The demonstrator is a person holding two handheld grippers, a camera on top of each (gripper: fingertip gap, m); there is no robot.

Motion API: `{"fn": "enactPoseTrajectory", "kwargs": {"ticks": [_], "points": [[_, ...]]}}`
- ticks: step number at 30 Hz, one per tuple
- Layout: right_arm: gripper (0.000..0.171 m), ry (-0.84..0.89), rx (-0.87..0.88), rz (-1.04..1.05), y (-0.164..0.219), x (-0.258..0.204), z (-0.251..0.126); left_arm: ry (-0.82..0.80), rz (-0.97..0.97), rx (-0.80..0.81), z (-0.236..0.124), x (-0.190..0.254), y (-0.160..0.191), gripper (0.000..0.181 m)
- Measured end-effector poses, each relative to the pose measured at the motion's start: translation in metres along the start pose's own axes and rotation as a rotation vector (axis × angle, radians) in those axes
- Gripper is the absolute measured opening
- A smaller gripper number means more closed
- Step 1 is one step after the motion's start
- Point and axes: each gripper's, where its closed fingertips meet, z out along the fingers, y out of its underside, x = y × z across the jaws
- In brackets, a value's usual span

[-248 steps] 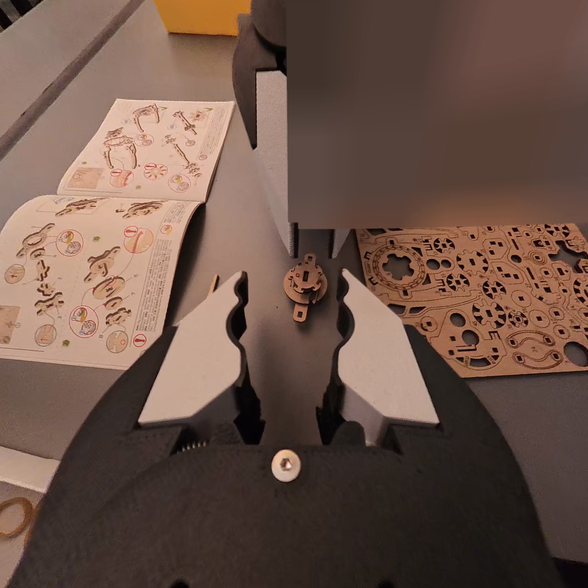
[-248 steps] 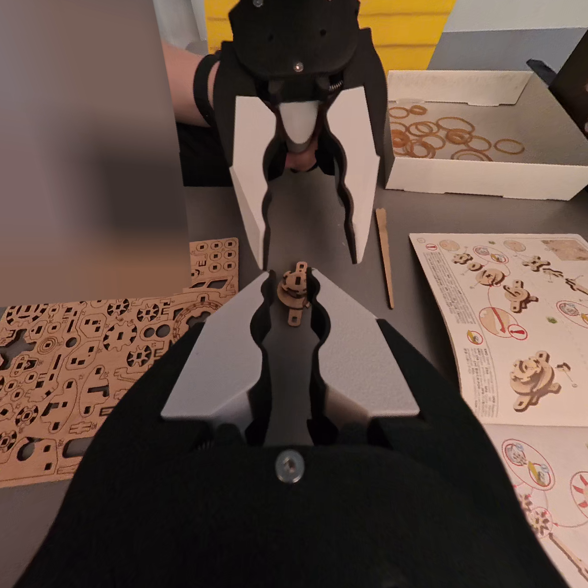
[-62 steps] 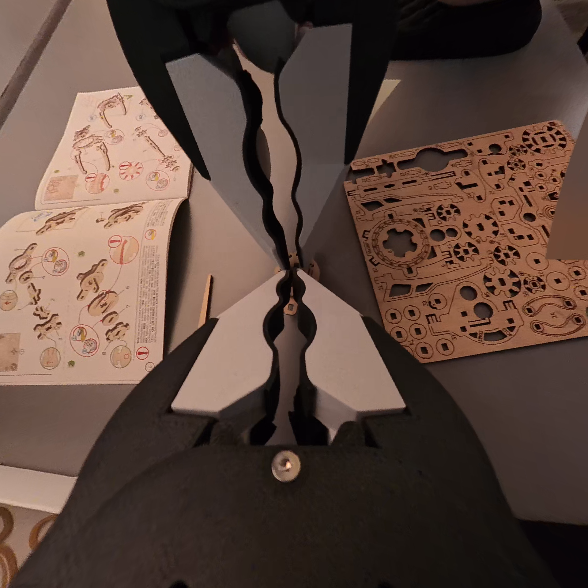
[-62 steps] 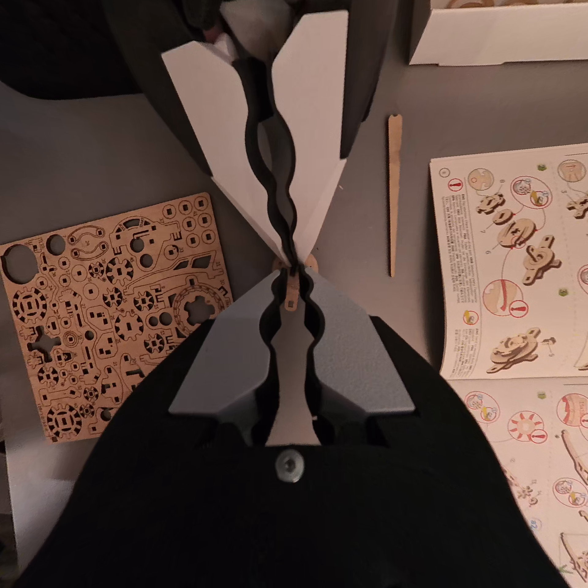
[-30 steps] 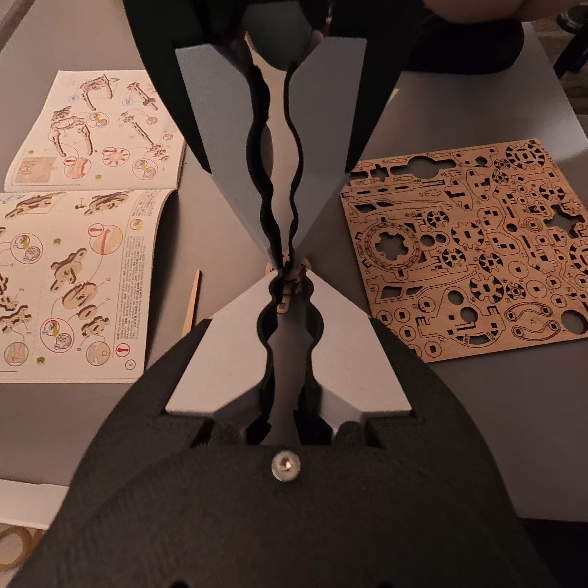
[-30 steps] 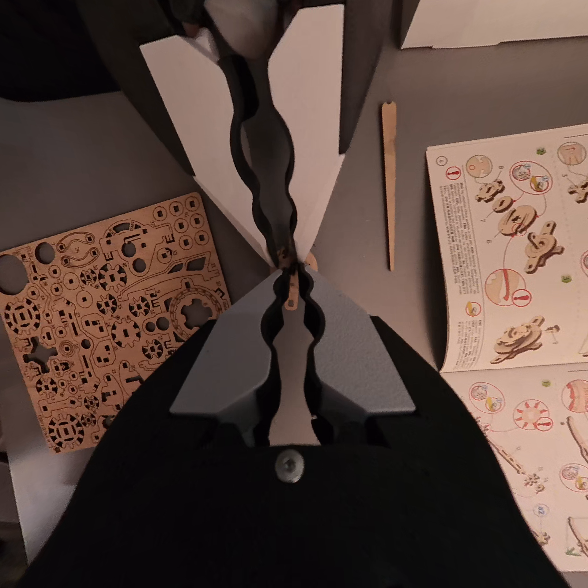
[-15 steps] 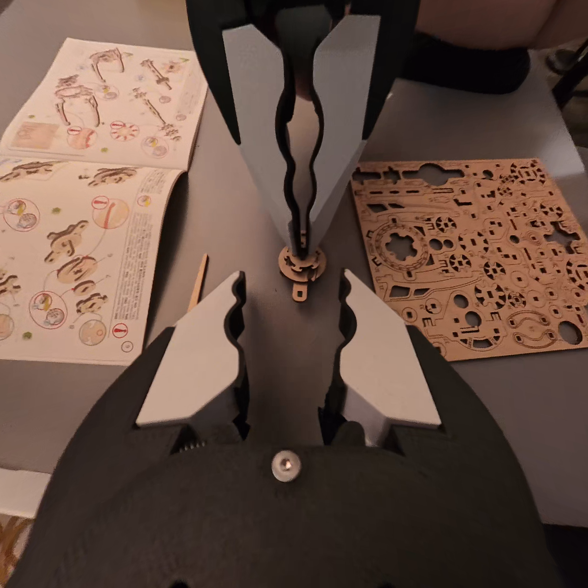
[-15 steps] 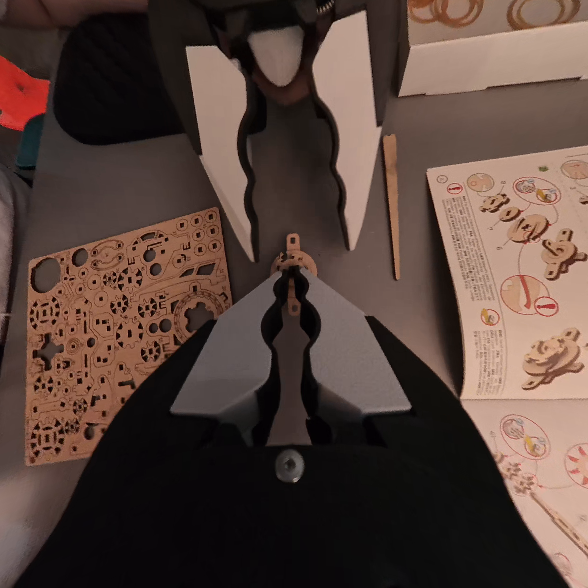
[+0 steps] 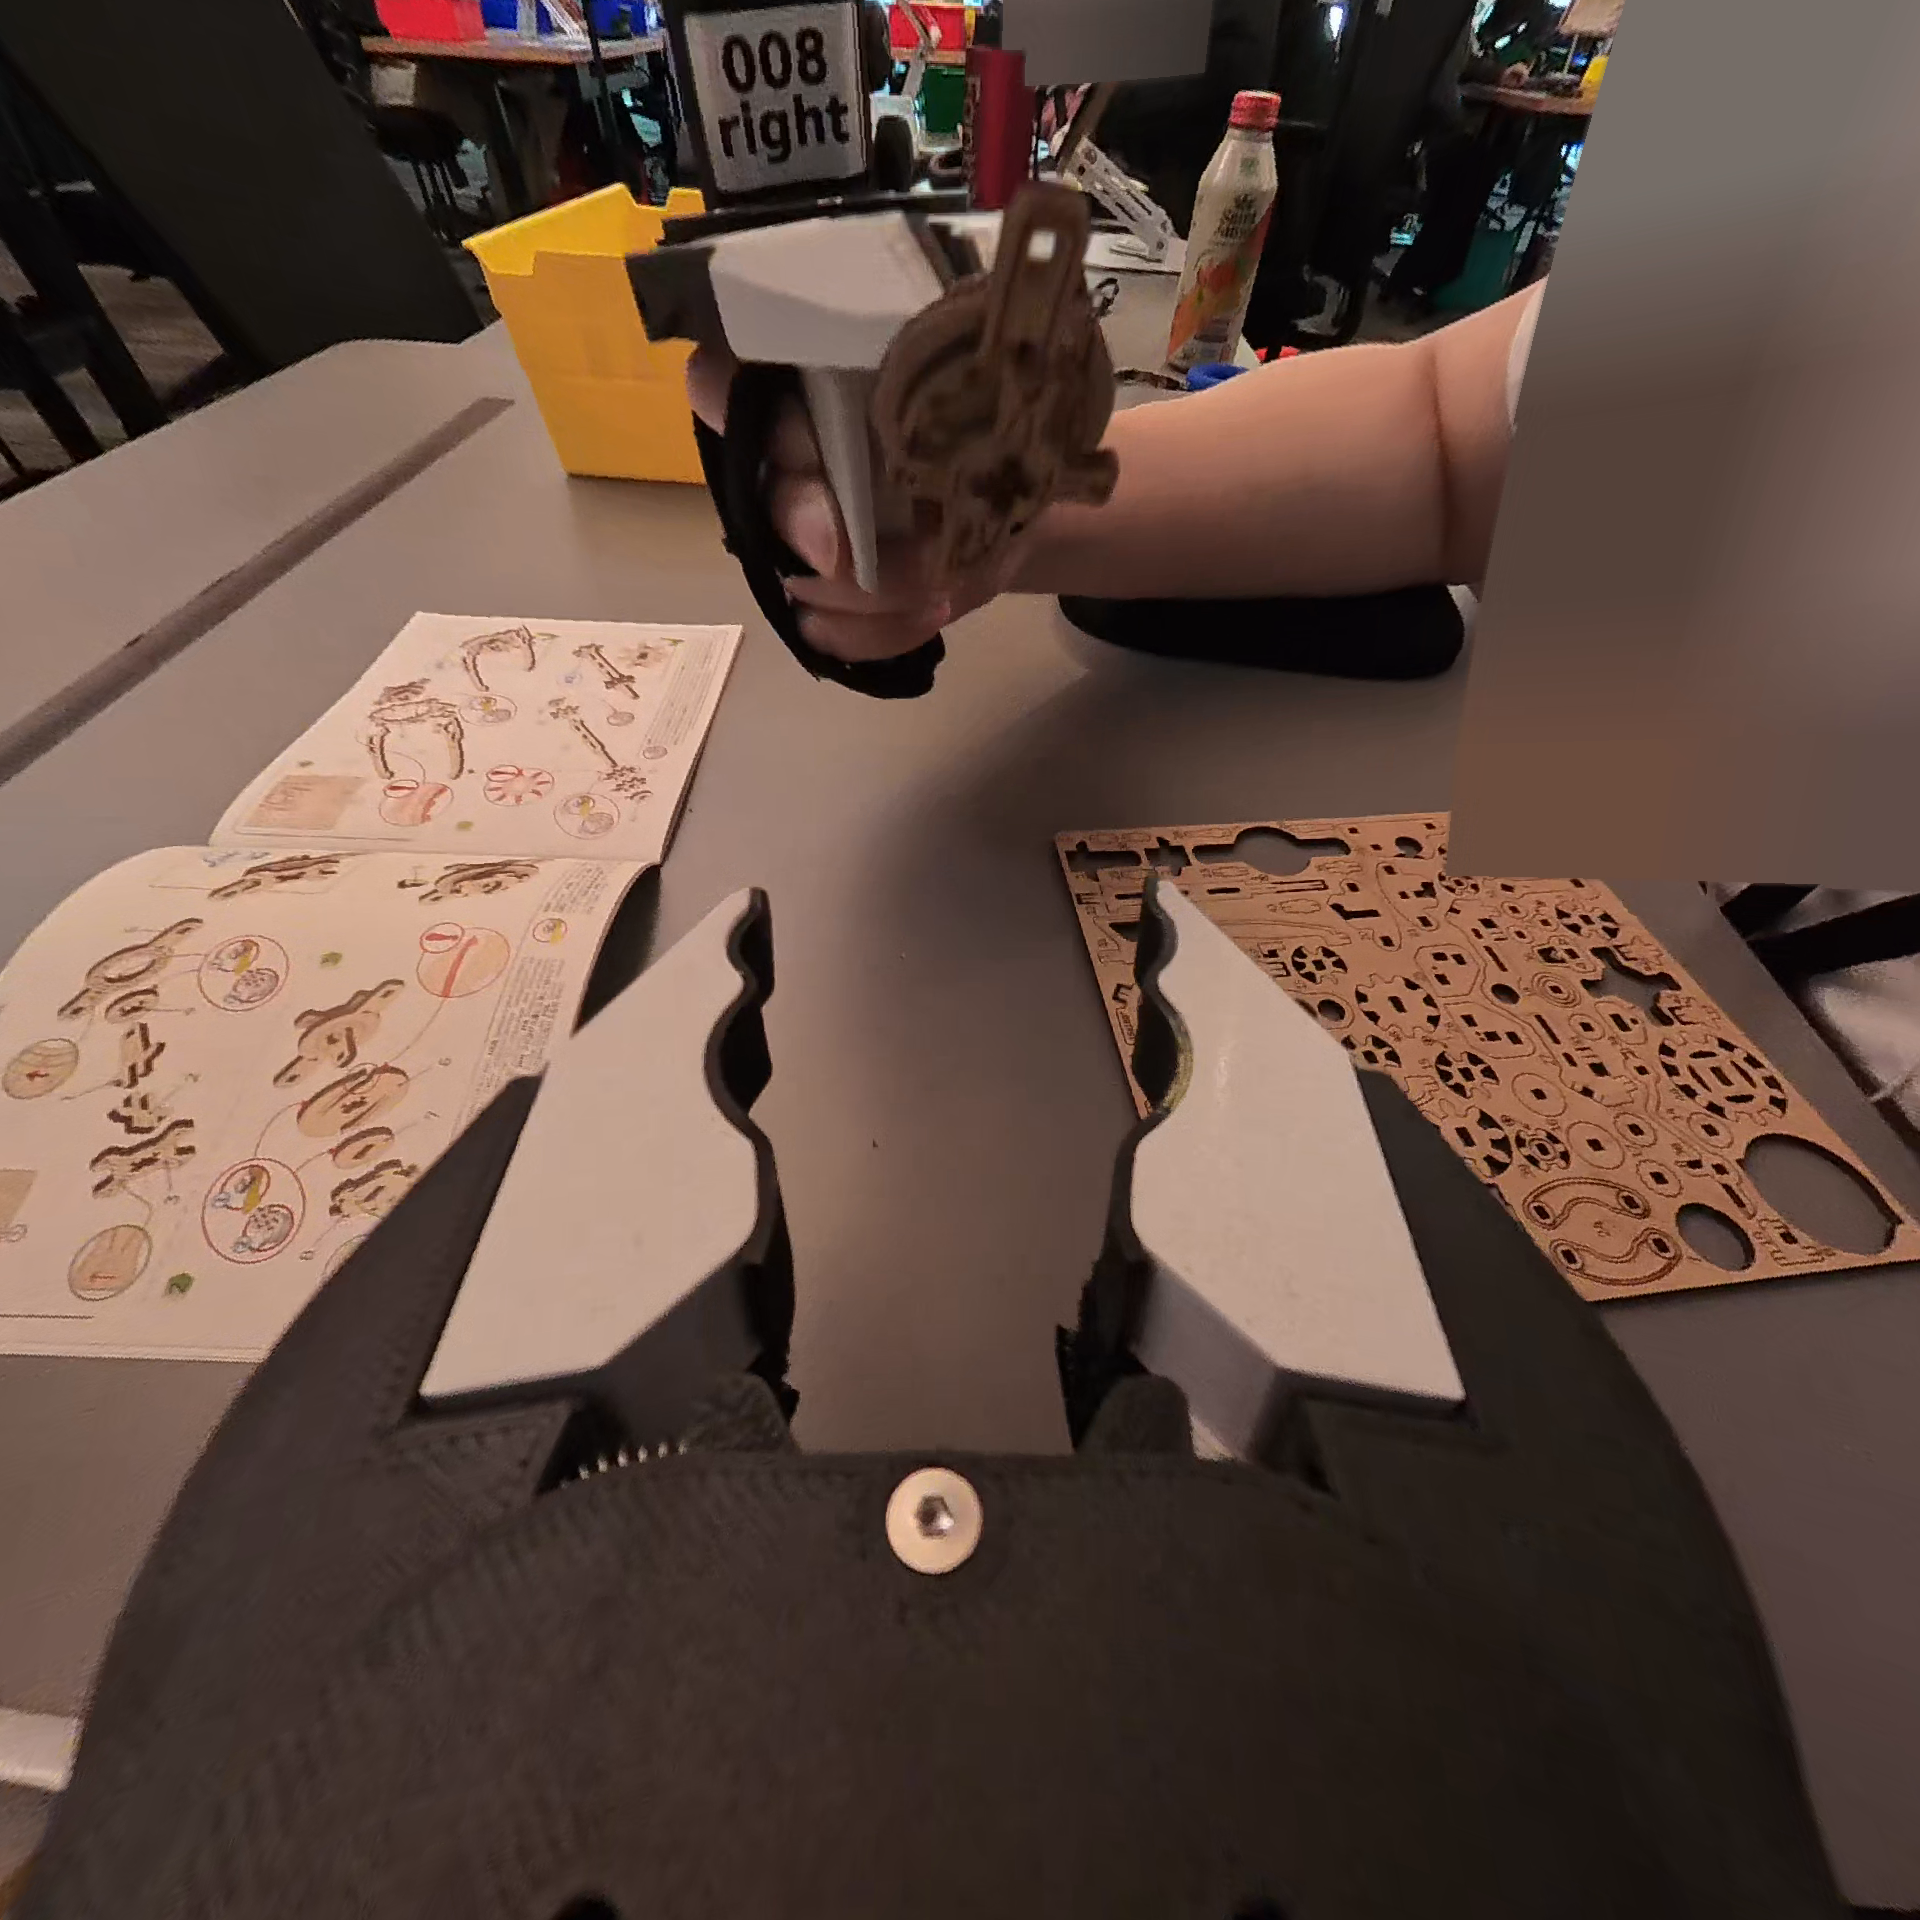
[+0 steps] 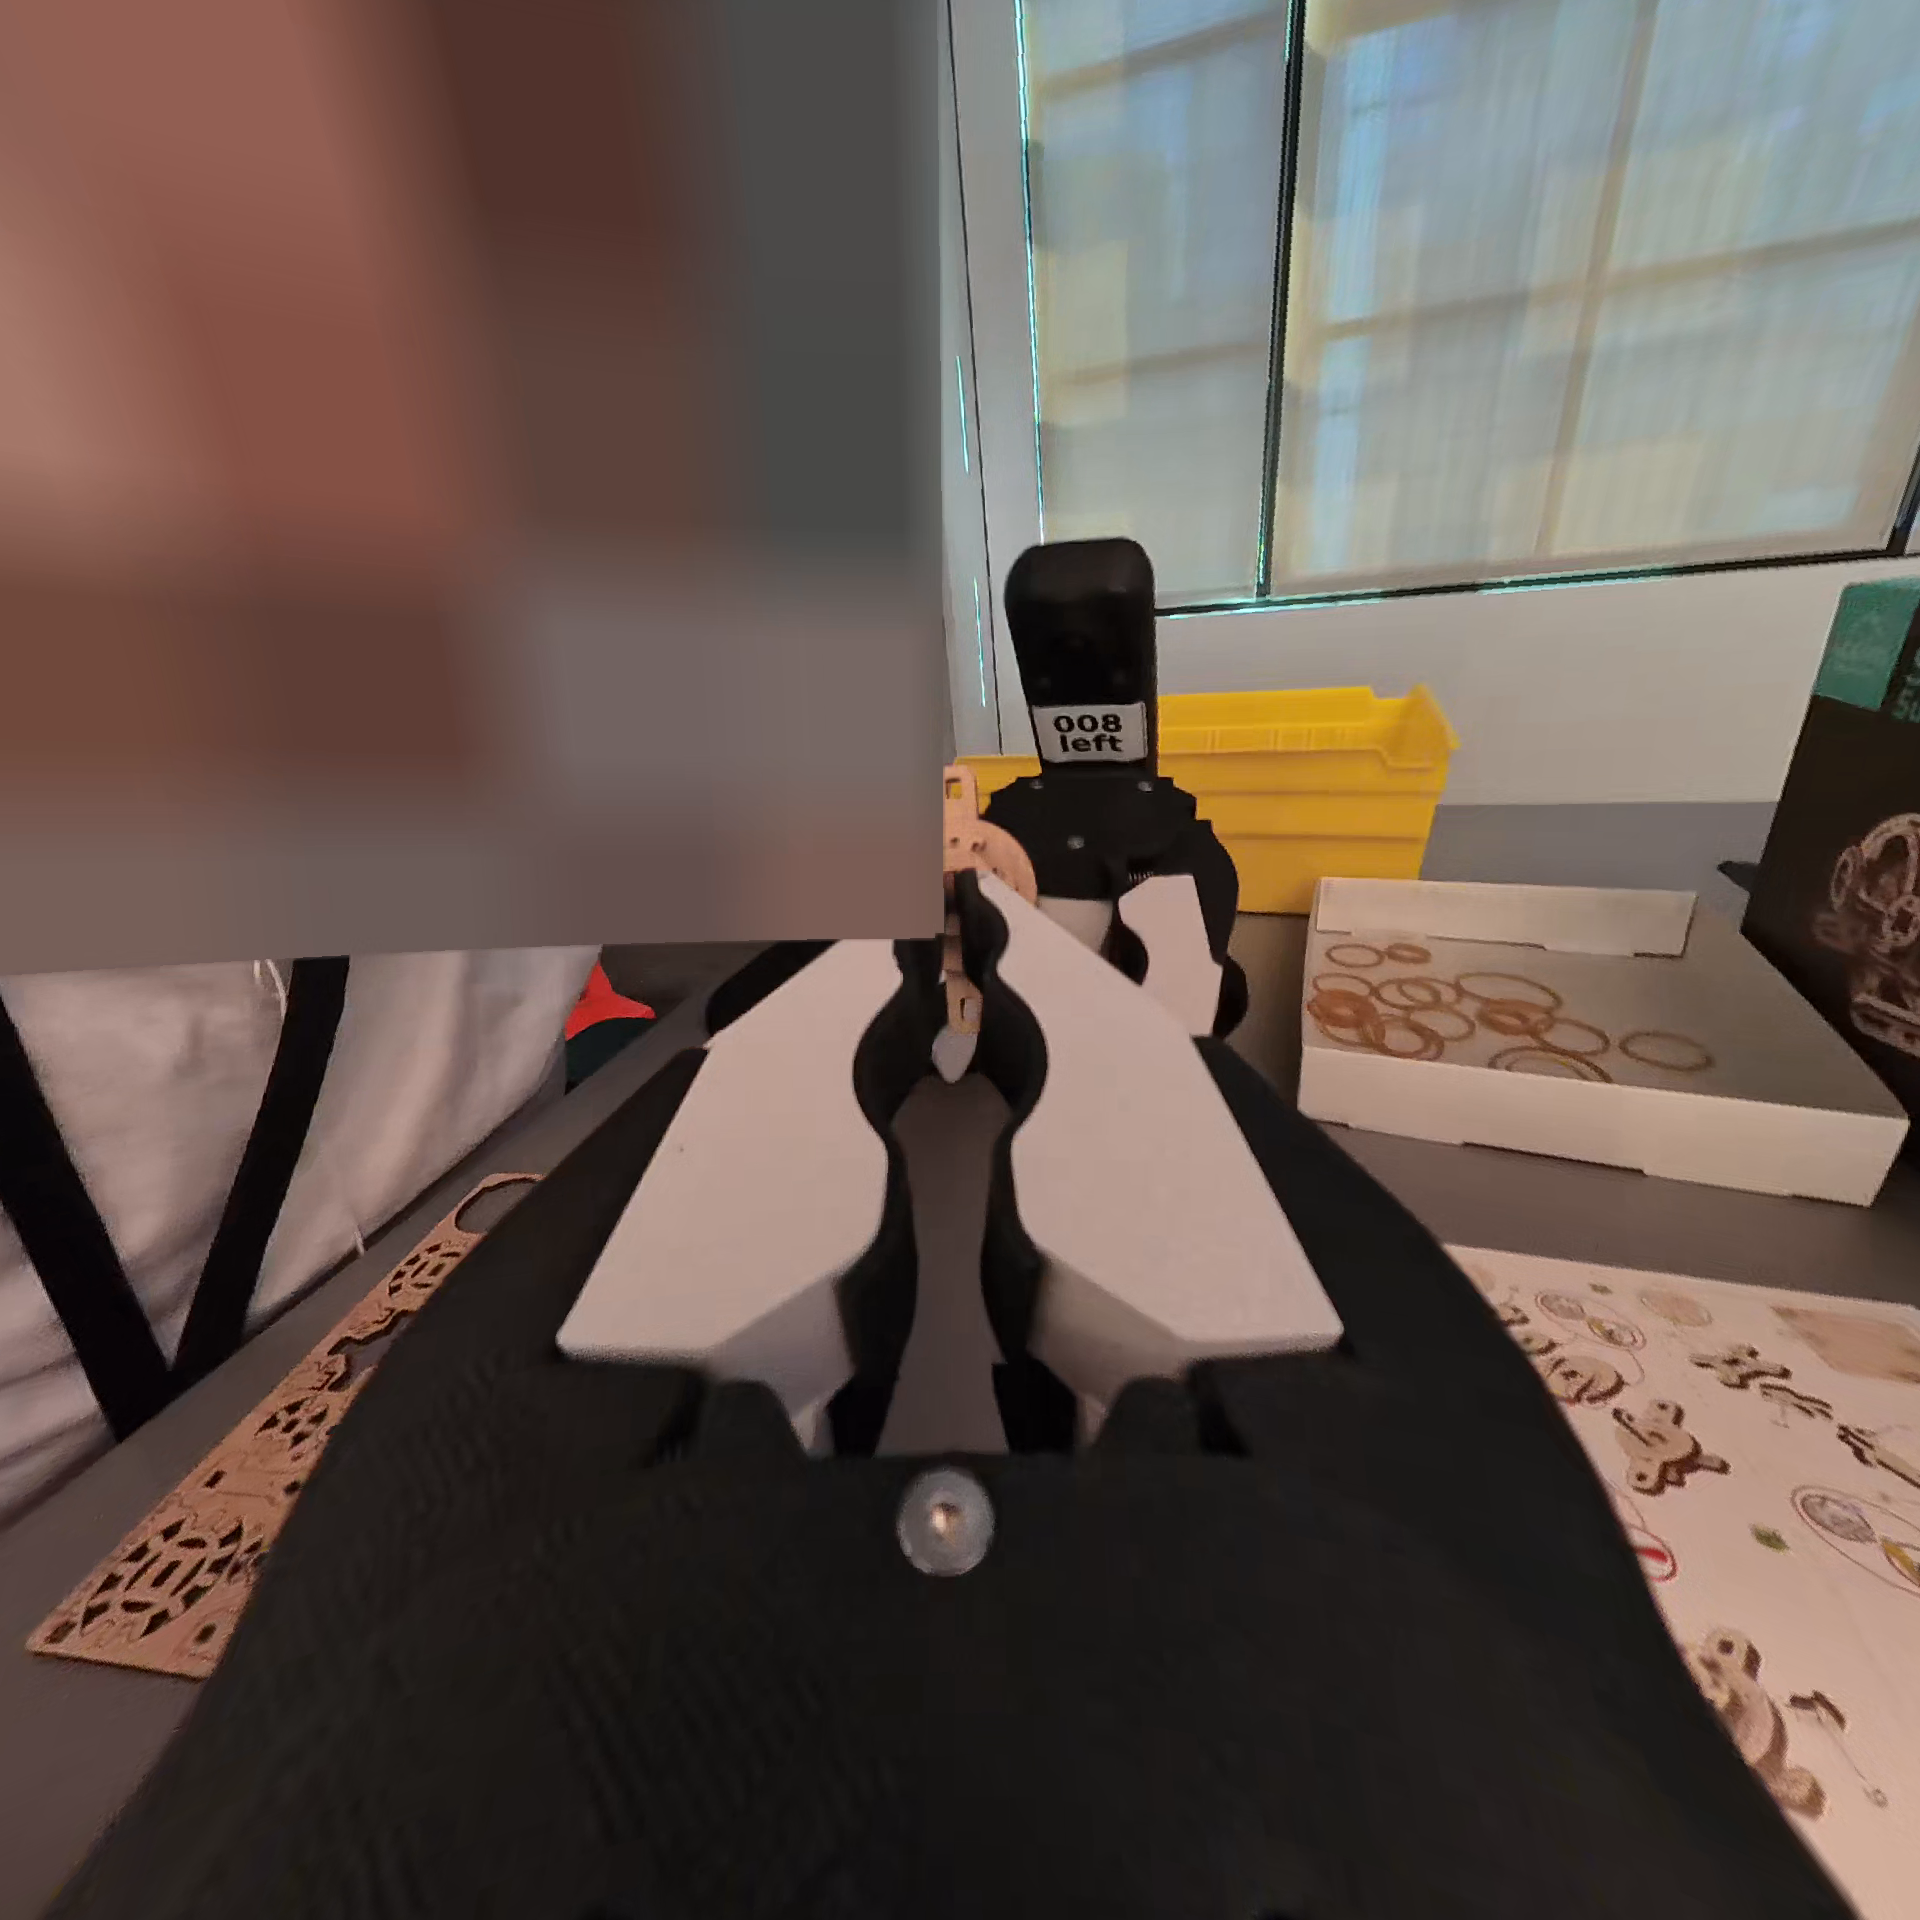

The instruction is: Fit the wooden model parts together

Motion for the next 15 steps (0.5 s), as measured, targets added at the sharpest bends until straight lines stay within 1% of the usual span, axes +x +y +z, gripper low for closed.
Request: {"fn": "enactPoseTrajectory", "kwargs": {"ticks": [7,15], "points": [[0.003,-0.049,0.019,-0.058,-0.003,-0.013,0.005,0.0,0.041,-0.038,0.005,0.004,0.006,0.068],[0.003,-0.081,0.045,-0.059,-0.005,-0.018,0.004,0.006,0.047,-0.05,0.006,0.005,0.008,0.068]]}}
